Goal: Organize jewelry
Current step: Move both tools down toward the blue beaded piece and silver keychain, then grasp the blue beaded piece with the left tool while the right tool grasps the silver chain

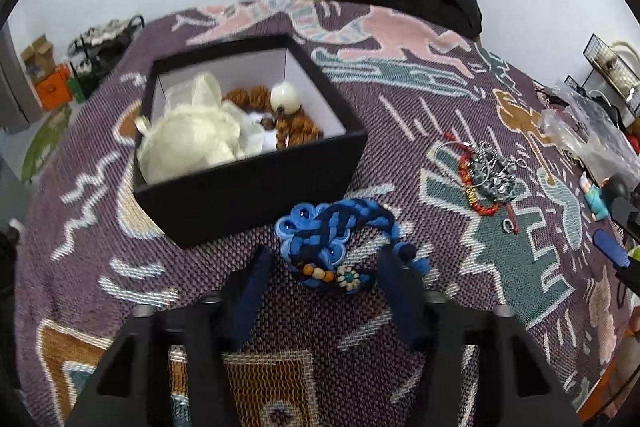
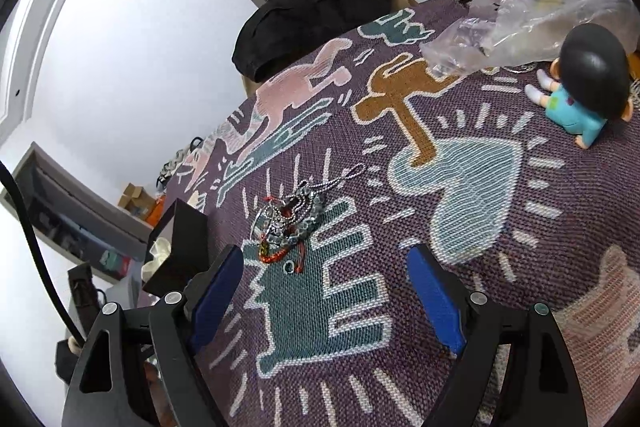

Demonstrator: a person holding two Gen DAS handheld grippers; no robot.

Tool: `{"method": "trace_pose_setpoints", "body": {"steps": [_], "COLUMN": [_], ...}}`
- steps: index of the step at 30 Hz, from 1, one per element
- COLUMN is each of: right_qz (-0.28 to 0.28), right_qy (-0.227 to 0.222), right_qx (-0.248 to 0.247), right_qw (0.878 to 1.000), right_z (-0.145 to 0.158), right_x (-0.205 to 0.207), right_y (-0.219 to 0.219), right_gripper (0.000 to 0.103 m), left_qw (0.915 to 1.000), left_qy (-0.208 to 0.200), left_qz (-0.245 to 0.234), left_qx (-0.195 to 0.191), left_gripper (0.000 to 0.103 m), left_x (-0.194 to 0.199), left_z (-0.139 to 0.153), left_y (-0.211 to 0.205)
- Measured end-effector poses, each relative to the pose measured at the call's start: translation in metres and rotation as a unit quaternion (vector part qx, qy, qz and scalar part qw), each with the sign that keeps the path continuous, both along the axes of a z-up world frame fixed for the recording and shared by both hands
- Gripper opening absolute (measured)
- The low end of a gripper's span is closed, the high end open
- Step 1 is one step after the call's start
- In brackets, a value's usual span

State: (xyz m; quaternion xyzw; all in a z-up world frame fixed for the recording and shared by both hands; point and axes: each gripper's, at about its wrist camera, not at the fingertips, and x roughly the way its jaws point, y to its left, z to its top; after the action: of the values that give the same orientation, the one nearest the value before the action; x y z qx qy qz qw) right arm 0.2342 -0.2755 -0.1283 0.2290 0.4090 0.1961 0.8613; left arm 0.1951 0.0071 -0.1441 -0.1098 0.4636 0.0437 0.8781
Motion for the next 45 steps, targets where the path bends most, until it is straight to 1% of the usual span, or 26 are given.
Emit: {"method": "trace_pose_setpoints", "body": {"steps": [1,2,3,4,5,7,9,12,15,16,18,20,25,27,28,29,30,33,36,41,45], "right_qz": [0.003,0.007,0.01,0.013,0.017,0.022,0.024,0.017,0.009,0.009,0.011,0.008,0.013,0.013,0.013,0.011,0.004,0.002,-0.002,0.002,0.014], "right_qy": [0.002,0.006,0.011,0.013,0.016,0.016,0.024,0.042,0.055,0.059,0.066,0.065,0.07,0.067,0.065,0.062,0.061,0.055,0.051,0.052,0.045], "right_qx": [0.001,0.003,0.008,0.01,0.011,0.009,0.004,-0.006,-0.029,-0.034,-0.046,-0.059,-0.079,-0.101,-0.115,-0.135,-0.159,-0.183,-0.198,-0.207,-0.242], "right_qw": [1.0,1.0,1.0,1.0,1.0,1.0,0.999,0.999,0.998,0.998,0.997,0.996,0.994,0.993,0.991,0.989,0.985,0.982,0.979,0.977,0.969], "right_z": [-0.002,-0.003,-0.005,-0.007,-0.008,-0.009,-0.012,-0.02,-0.027,-0.028,-0.032,-0.032,-0.03,-0.029,-0.028,-0.028,-0.028,-0.028,-0.027,-0.027,-0.026], "right_x": [0.003,0.006,0.01,0.014,0.017,0.024,0.033,0.044,0.054,0.057,0.063,0.067,0.077,0.08,0.08,0.081,0.081,0.078,0.073,0.07,0.073], "right_y": [0.002,0.005,0.007,0.01,0.013,0.021,0.028,0.034,0.038,0.04,0.045,0.049,0.063,0.072,0.076,0.08,0.082,0.081,0.076,0.069,0.081], "right_gripper": [0.084,0.084,0.084,0.084,0.084,0.081,0.07,0.057,0.048,0.046,0.038,0.036,0.036,0.034,0.032,0.026,0.016,0.011,0.011,0.011,0.011], "left_qw": [0.9999,0.9999,0.9998,0.9997,0.9995,0.9991,0.9984,0.9974,0.9962,0.9959,0.9953,0.9948,0.994,0.9936,0.9935,0.9934,0.9933,0.9929,0.9925,0.9918,0.9911], "left_qy": [-0.009,-0.009,-0.012,-0.018,-0.023,-0.032,-0.042,-0.057,-0.07,-0.074,-0.08,-0.085,-0.092,-0.096,-0.097,-0.099,-0.1,-0.104,-0.107,-0.111,-0.115], "left_qz": [-0.002,-0.006,-0.012,-0.014,-0.017,-0.024,-0.03,-0.037,-0.041,-0.042,-0.043,-0.042,-0.039,-0.037,-0.036,-0.034,-0.033,-0.028,-0.027,-0.032,-0.035], "left_qx": [0.004,0.003,-0.006,-0.012,-0.014,-0.016,-0.021,-0.026,-0.03,-0.032,-0.035,-0.037,-0.044,-0.046,-0.047,-0.047,-0.047,-0.05,-0.053,-0.056,-0.058], "left_gripper": [0.034,0.029,0.027,0.016,0.015,0.014,0.014,0.014,0.014,0.014,0.014,0.014,0.014,0.014,0.014,0.014,0.014,0.014,0.014,0.014,0.014], "left_x": [-0.001,-0.001,-0.001,-0.003,-0.004,-0.005,-0.008,-0.012,-0.014,-0.014,-0.016,-0.017,-0.022,-0.024,-0.025,-0.026,-0.027,-0.03,-0.032,-0.032,-0.033], "left_z": [0.001,0.0,0.001,0.002,0.004,0.008,0.013,0.022,0.03,0.032,0.036,0.038,0.041,0.043,0.043,0.044,0.044,0.046,0.048,0.049,0.053], "left_y": [0.0,0.0,0.001,0.002,0.003,0.003,0.003,0.004,0.004,0.005,0.006,0.007,0.016,0.019,0.021,0.023,0.025,0.031,0.032,0.03,0.028]}}
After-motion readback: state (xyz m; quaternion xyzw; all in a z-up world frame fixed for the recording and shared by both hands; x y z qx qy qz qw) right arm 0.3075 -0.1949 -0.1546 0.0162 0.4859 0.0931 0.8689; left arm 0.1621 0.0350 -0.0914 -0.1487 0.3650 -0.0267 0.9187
